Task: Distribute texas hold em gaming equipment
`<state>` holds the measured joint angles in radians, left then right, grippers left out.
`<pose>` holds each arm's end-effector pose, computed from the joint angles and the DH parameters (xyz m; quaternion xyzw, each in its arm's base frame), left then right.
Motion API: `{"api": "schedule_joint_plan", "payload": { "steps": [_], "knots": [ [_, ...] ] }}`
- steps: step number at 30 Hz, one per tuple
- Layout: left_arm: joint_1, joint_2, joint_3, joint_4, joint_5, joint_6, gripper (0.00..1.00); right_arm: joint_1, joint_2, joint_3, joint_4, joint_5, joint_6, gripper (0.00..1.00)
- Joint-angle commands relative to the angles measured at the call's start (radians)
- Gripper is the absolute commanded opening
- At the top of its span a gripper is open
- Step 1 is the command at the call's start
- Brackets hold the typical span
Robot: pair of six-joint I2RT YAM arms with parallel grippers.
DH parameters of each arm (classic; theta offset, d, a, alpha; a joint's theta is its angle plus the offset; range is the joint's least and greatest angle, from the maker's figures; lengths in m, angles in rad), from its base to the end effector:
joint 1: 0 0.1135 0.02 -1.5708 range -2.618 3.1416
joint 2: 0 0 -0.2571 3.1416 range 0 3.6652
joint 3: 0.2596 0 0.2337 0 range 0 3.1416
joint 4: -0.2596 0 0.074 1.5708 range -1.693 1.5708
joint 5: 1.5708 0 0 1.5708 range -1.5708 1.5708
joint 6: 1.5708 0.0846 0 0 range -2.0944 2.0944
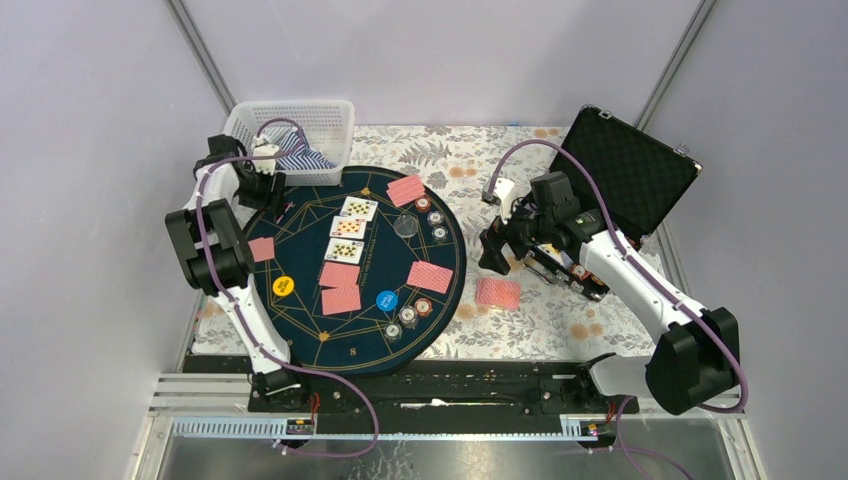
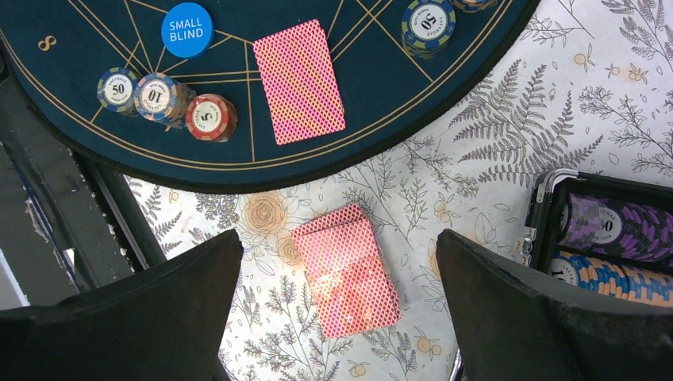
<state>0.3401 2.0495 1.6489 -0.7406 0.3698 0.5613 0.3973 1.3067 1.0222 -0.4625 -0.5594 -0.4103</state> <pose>0.4189 0.1158 0.1699 0.1450 0.9502 -0.0704 0.2668 0.2532 0.1549 0.2569 -0.4477 0.7665 0.2505 0.3864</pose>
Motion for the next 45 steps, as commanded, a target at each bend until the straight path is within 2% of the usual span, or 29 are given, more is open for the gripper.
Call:
{"api": "schedule_joint_plan", "payload": {
  "steps": [1, 10, 14, 18, 23, 31, 35, 39, 45],
  "knots": [
    [-0.003, 0.028, 0.037, 0.078, 0.009, -0.010, 0.59, -0.005, 0.006, 0.012, 0.008, 0.003, 0.014, 1.00],
    [-0.022, 0.063, 0.044, 0.138, 0.026, -0.022, 0.35, -0.005, 0.023, 0.015, 0.007, 0.004, 0.013, 1.00],
    [-0.033, 0.056, 0.044, 0.138, 0.017, -0.020, 0.10, -0.007, 0.021, 0.018, 0.004, 0.007, 0.014, 1.00],
    [-0.061, -0.039, 0.001, 0.133, 0.018, -0.017, 0.00, -0.005, 0.003, 0.033, -0.009, 0.009, 0.018, 1.00],
    [-0.174, -0.234, -0.073, 0.057, 0.069, 0.000, 0.00, -0.006, -0.022, 0.048, -0.036, 0.005, 0.018, 1.00],
    [-0.444, -0.492, -0.275, -0.005, 0.149, -0.034, 0.00, -0.007, -0.074, 0.008, -0.013, 0.003, 0.035, 1.00],
    [-0.569, -0.545, -0.381, 0.000, 0.140, -0.070, 0.00, -0.008, -0.087, -0.002, -0.002, 0.002, 0.038, 1.00],
    [-0.667, -0.581, -0.503, 0.072, 0.081, -0.082, 0.00, -0.008, -0.086, -0.005, -0.001, 0.000, 0.038, 1.00],
    [-0.732, -0.575, -0.619, 0.145, 0.026, -0.087, 0.01, -0.009, -0.081, -0.008, 0.002, -0.002, 0.038, 1.00]
  ]
}}
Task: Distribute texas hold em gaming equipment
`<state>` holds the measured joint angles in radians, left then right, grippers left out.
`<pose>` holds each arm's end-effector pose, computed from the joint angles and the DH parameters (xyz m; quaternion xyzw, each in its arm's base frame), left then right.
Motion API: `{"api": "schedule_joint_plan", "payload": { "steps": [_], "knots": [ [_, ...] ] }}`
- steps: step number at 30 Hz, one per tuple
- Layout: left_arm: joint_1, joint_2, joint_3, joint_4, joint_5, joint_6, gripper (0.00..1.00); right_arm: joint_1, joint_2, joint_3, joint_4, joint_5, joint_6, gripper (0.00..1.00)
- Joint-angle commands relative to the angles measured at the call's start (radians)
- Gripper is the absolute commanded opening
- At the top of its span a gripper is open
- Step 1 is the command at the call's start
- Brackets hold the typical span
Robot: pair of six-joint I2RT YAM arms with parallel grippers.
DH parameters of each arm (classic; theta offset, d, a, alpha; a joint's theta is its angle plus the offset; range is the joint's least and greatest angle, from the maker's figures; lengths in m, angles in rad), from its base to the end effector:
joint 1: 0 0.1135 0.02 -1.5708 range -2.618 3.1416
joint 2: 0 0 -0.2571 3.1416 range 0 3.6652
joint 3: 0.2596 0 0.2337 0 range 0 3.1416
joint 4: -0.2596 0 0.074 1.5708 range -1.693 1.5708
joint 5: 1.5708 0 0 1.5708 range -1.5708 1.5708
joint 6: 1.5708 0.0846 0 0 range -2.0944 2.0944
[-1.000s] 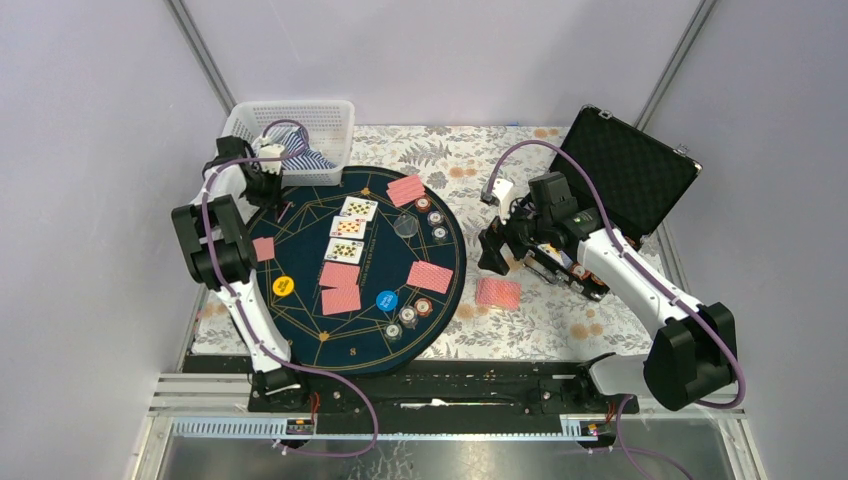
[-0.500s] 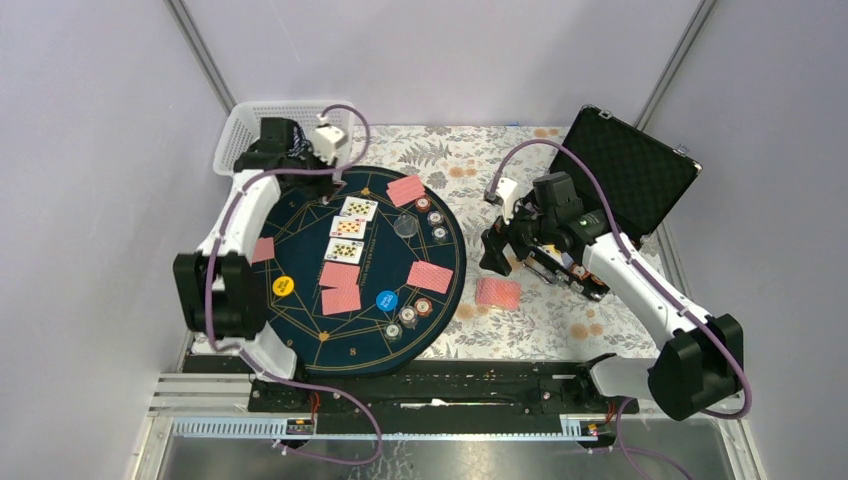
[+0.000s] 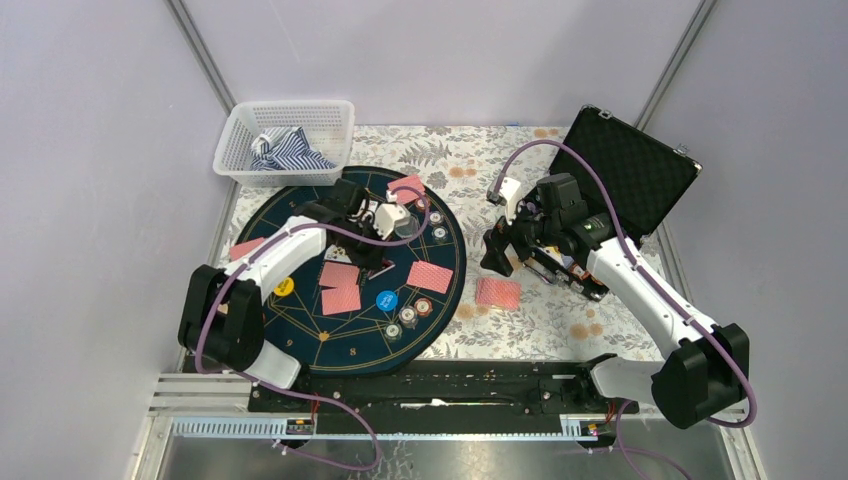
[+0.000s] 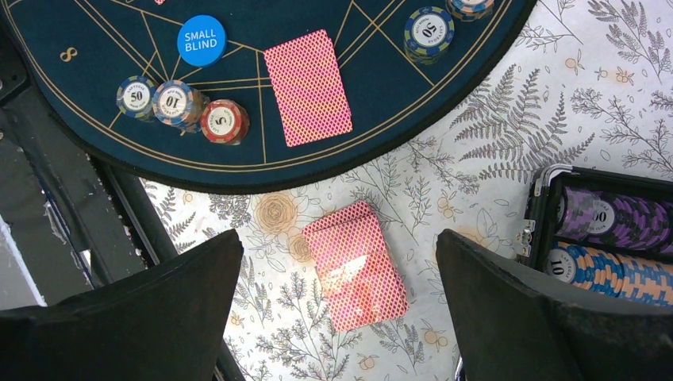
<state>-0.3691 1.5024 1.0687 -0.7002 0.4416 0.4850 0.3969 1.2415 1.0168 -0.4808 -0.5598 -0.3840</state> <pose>0.2633 -0.1406 0.1932 0.4377 0.8473 -0.2012 0.2235 0.2421 0.1502 0.2705 -0.4392 0.7628 0.2534 0.4013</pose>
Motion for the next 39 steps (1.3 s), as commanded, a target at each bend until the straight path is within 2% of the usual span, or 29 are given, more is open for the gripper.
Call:
{"api": "schedule_joint_plan", "payload": {
  "steps": [1, 17, 21, 29, 31, 35, 39],
  "knots": [
    [-0.032, -0.031, -0.053, 0.119, -0.057, -0.008, 0.02, -0.009, -0.013, -0.003, 0.020, -0.002, 0.013, 1.00],
    [-0.082, -0.006, -0.181, 0.262, -0.135, 0.010, 0.09, -0.009, 0.002, -0.003, 0.020, -0.012, 0.011, 1.00],
    [-0.083, 0.000, -0.182, 0.251, -0.141, 0.021, 0.29, -0.009, 0.004, -0.001, 0.021, -0.013, 0.011, 1.00],
    [-0.083, -0.017, -0.166, 0.205, -0.145, 0.023, 0.56, -0.010, 0.001, -0.007, 0.023, -0.014, 0.010, 1.00],
    [-0.083, -0.032, -0.148, 0.174, -0.133, 0.023, 0.67, -0.009, 0.000, -0.007, 0.024, -0.012, 0.013, 1.00],
    [-0.083, -0.089, -0.118, 0.144, -0.106, 0.007, 0.98, -0.009, -0.009, -0.007, 0.032, -0.003, 0.021, 1.00],
    [-0.083, -0.119, -0.081, 0.113, -0.094, -0.015, 0.99, -0.009, -0.012, -0.001, 0.033, -0.007, 0.025, 1.00]
  ]
}}
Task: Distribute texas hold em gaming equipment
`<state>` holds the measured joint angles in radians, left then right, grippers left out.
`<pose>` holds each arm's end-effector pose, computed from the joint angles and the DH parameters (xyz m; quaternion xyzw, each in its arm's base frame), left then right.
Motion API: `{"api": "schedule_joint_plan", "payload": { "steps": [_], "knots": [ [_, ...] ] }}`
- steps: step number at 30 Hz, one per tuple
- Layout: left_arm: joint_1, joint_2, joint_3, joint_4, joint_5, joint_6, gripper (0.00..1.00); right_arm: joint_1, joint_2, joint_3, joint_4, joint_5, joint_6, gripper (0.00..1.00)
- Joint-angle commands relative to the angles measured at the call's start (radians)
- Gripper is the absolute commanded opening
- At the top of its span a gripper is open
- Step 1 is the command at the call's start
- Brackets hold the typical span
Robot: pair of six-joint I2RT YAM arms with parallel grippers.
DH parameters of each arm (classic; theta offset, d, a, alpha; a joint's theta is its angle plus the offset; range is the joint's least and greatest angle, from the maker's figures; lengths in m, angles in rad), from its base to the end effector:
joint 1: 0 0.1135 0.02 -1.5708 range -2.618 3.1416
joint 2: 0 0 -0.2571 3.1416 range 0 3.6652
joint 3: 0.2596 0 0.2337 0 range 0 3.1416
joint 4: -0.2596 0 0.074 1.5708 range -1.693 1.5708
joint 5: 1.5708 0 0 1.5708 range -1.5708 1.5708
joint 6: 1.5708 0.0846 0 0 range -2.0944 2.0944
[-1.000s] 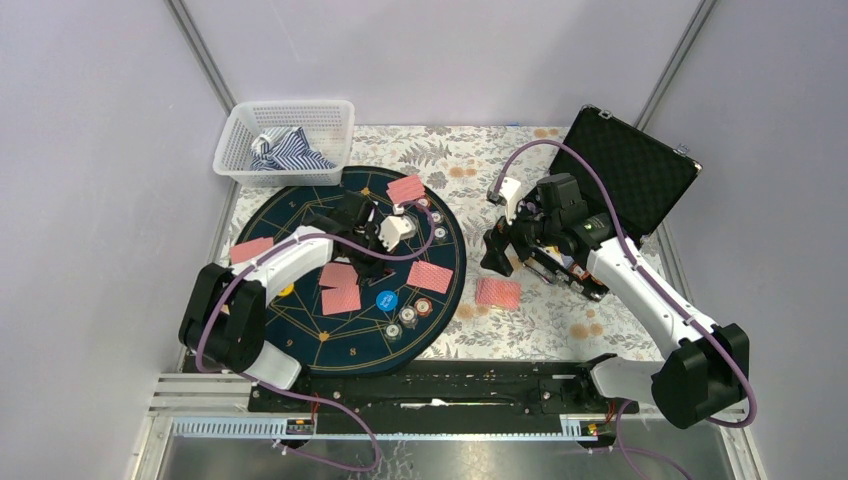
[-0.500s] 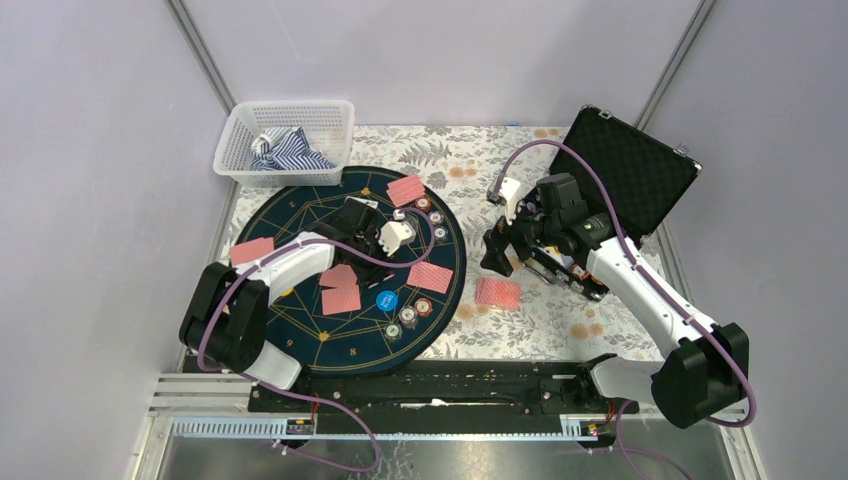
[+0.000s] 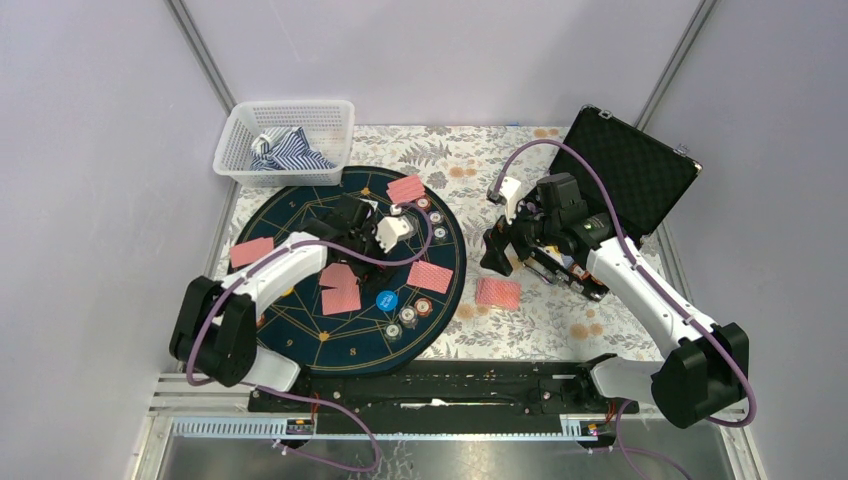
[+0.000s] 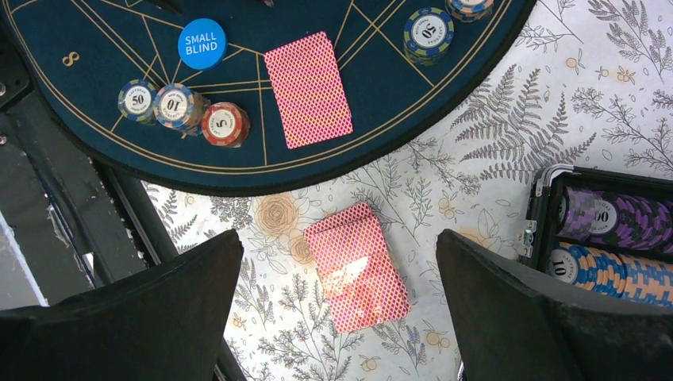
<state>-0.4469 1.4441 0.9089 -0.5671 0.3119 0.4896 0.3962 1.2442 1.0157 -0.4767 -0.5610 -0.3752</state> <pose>0.2432 -0.1454 0.1671 0.4658 0.8412 -0.1462 0.2325 0.2428 0.1504 0.2699 -0.4357 0.7646 0.2555 0.4004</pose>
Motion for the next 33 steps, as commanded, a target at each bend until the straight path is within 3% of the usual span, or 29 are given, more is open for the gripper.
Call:
{"api": "schedule_joint_plan", "payload": {
  "steps": [1, 9, 13, 19, 24, 28, 33],
  "knots": [
    [-0.005, -0.061, 0.087, -0.032, 0.042, -0.022, 0.98, -0.009, -0.015, 0.003, 0.028, -0.004, 0.016, 1.00],
    [0.005, -0.084, 0.122, -0.058, 0.083, -0.059, 0.96, -0.011, -0.028, 0.006, 0.024, 0.003, 0.018, 1.00],
    [0.081, -0.092, 0.196, -0.086, 0.158, -0.129, 0.99, -0.028, -0.032, 0.020, 0.023, 0.005, 0.026, 1.00],
    [0.318, -0.056, 0.399, -0.185, 0.237, -0.173, 0.99, -0.122, -0.034, 0.082, 0.015, -0.012, 0.057, 1.00],
    [0.601, 0.034, 0.546, -0.244, 0.314, -0.181, 0.99, -0.309, -0.010, 0.136, 0.006, -0.090, 0.086, 1.00],
    [0.776, 0.076, 0.560, -0.240, 0.349, -0.192, 0.99, -0.492, 0.037, 0.144, 0.022, -0.163, 0.143, 1.00],
    [0.928, 0.083, 0.478, -0.185, 0.361, -0.195, 0.99, -0.636, 0.070, 0.090, 0.059, -0.166, 0.172, 1.00]
  ]
}}
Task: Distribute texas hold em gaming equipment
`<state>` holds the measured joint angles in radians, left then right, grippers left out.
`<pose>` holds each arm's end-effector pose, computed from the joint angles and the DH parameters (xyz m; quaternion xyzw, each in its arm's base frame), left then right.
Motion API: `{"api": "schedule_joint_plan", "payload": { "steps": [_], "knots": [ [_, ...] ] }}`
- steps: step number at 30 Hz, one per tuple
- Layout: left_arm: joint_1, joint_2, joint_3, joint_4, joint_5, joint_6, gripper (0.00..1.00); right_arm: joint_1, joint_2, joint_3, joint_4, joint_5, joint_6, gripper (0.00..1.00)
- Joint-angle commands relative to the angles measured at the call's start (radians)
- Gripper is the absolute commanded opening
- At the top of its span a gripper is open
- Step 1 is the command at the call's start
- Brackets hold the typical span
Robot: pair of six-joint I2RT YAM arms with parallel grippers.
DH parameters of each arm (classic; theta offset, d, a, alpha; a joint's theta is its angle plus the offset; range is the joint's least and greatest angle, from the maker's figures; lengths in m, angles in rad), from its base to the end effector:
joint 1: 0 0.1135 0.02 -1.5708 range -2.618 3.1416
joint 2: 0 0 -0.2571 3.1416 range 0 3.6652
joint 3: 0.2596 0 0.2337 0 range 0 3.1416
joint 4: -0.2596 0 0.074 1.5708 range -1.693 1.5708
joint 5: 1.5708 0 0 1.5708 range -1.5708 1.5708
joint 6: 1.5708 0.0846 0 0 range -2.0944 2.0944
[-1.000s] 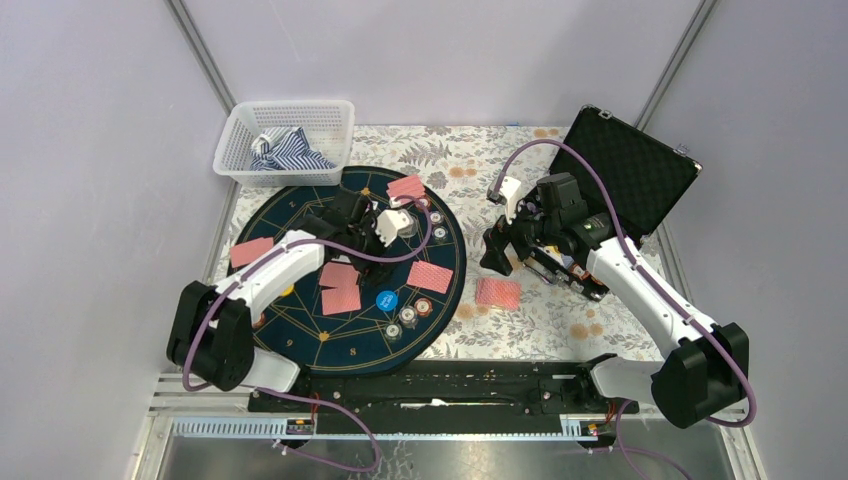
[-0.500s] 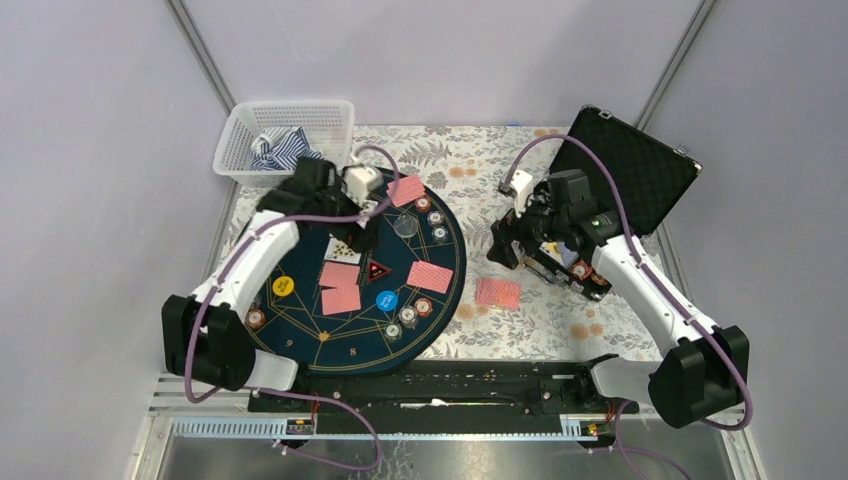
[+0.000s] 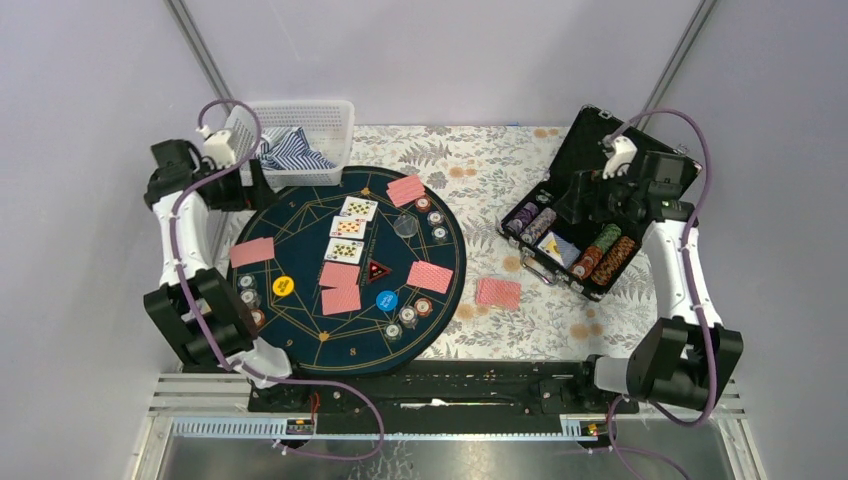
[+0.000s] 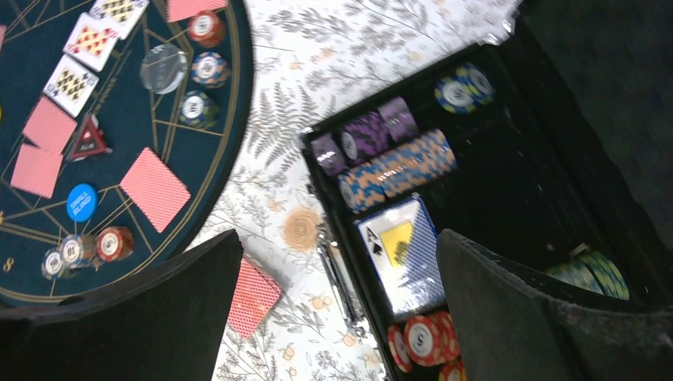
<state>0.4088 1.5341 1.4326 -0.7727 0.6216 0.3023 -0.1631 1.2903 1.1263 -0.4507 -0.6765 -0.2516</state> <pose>0.3251 0.0871 0.2977 0.0566 0.8992 -0.1564 0.4047 0.3005 0.0042 0.3021 -0.1896 0.8300 0.1990 0.4853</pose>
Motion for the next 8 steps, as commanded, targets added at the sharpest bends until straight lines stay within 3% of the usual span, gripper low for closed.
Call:
{"api": "schedule_joint_plan", "payload": {
  "steps": [1, 8],
  "knots": [
    [0.093, -0.011, -0.065, 0.030, 0.046, 0.007, 0.99, -0.093, 0.026, -0.031, 0.037, -0.052, 0.049, 1.00],
    [0.115, -0.077, -0.233, 0.142, -0.031, 0.008, 0.99, -0.119, 0.012, -0.097, 0.097, -0.004, 0.072, 1.00]
  ]
}}
